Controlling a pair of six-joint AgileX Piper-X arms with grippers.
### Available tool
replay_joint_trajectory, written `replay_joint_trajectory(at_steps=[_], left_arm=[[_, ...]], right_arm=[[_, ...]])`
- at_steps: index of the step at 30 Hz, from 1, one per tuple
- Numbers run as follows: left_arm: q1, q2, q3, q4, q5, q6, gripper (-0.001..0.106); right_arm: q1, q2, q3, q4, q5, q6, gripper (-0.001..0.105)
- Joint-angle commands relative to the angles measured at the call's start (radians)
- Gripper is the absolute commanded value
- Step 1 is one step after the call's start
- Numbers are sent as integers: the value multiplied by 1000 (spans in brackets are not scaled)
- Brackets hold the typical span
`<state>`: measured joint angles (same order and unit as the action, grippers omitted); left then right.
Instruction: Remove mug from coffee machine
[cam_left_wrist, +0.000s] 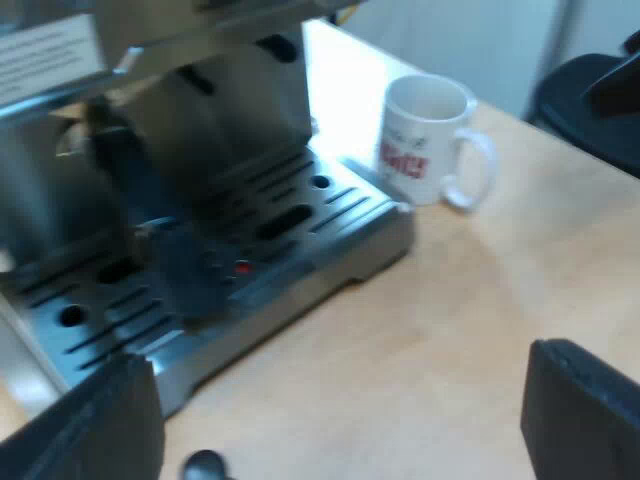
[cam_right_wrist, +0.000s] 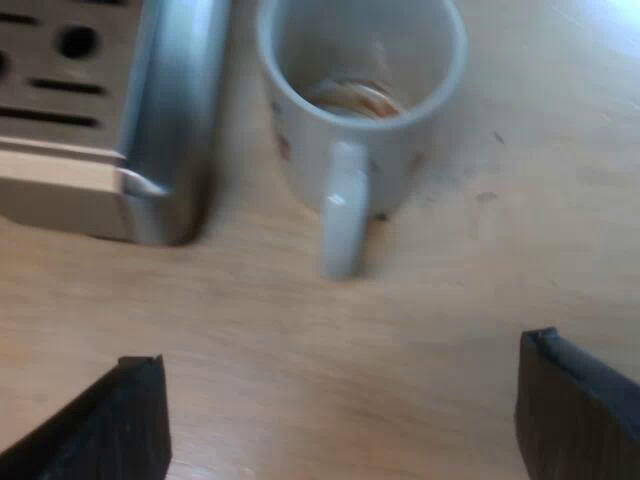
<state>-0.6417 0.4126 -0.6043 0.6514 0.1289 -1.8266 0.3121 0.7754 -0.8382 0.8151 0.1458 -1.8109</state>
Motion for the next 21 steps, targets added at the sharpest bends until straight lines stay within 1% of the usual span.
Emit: replay_joint_trajectory(at_steps=[1, 4, 5, 6, 7, 8, 10, 13, 14, 15, 16, 17, 18, 20, 21], left_arm=[[33, 32, -42, 31, -20, 3, 87], [79, 65, -81, 33, -20, 6, 87], [102, 77, -96, 31, -20, 21, 87], [115, 81, -105, 31, -20, 29, 87], [141, 93, -119, 31, -20, 52, 87], [150, 98, -125, 31, -20, 61, 87], [213, 115, -149, 31, -9, 73, 87], [303, 126, -165, 31, 40, 75, 87], [345, 126, -166, 31, 60, 75, 87], [366, 126, -165, 31, 67, 75, 87], [408, 126, -165, 33, 81, 75, 87], [421, 126, -165, 33, 87, 75, 87], [460, 126, -165, 33, 103, 75, 87], [525, 126, -165, 49, 133, 75, 87], [546, 126, -165, 58, 135, 75, 87]], right_arm=[[-5, -5, -57, 13, -40, -19, 72], [-5, -5, -102, 13, -56, -35, 72], [-5, -5, -116, 13, -55, -35, 72], [-5, -5, -122, 13, -55, -35, 72], [-7, -5, -129, 10, -69, -49, 72], [-7, -5, -130, 8, -77, -57, 72], [-7, -3, -131, 0, -100, -74, 72], [-28, 16, -131, -1, -103, -56, 72], [-50, 29, -131, 4, -120, -35, 72], [-59, 33, -131, 6, -137, -21, 72], [-92, 45, -131, 7, -178, 1, 72], [-111, 50, -131, 7, -192, 7, 72], [-148, 60, -131, 7, -219, 15, 72], [-215, 64, -131, 7, -209, 14, 72], [-234, 64, -131, 7, -209, 10, 72]])
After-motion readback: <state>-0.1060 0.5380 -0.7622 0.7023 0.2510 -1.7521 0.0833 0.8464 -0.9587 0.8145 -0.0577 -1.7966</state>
